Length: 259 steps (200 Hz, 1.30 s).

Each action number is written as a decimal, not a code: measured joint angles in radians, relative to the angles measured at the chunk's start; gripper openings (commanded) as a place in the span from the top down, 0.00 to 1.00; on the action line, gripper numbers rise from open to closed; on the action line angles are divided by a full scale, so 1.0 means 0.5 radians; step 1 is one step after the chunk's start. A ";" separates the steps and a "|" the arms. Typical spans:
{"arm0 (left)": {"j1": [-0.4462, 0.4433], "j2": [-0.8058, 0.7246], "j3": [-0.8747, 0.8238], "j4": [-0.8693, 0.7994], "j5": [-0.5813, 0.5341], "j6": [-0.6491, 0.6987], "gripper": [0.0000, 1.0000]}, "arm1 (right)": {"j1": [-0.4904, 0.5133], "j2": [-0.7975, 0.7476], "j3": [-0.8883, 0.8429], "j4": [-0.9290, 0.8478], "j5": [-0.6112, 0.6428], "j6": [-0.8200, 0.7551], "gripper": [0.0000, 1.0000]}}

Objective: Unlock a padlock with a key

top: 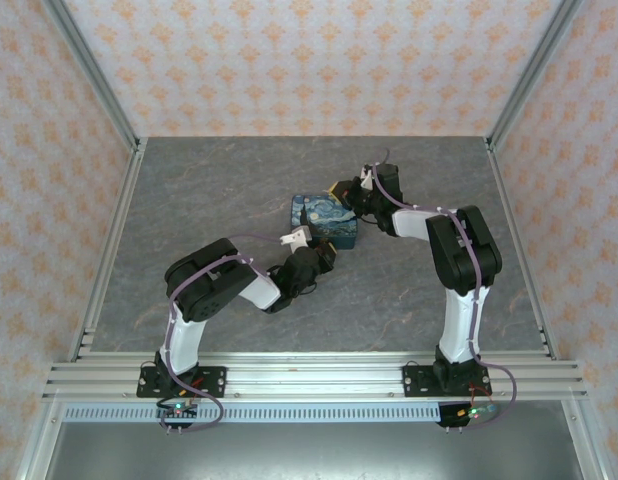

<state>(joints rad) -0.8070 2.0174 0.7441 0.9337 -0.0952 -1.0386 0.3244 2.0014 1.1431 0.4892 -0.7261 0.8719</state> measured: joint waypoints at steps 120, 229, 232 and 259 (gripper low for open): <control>0.172 -0.321 0.003 -0.613 0.441 0.008 1.00 | -0.138 -0.613 -0.361 -0.195 -0.064 0.077 1.00; 0.246 -0.421 0.060 -0.848 0.867 0.037 1.00 | 0.154 -1.435 -1.541 0.180 0.098 0.345 1.00; 0.246 -0.421 0.060 -0.844 0.873 0.037 1.00 | 0.157 -1.441 -1.559 0.193 0.108 0.352 1.00; 0.268 -0.421 0.060 -0.768 0.933 -0.031 1.00 | 0.158 -1.447 -1.706 0.269 0.192 0.391 1.00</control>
<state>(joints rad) -0.6731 1.8069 0.7738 0.5499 0.3714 -1.0542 0.4034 1.2778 0.2901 0.6235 -0.6300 1.0676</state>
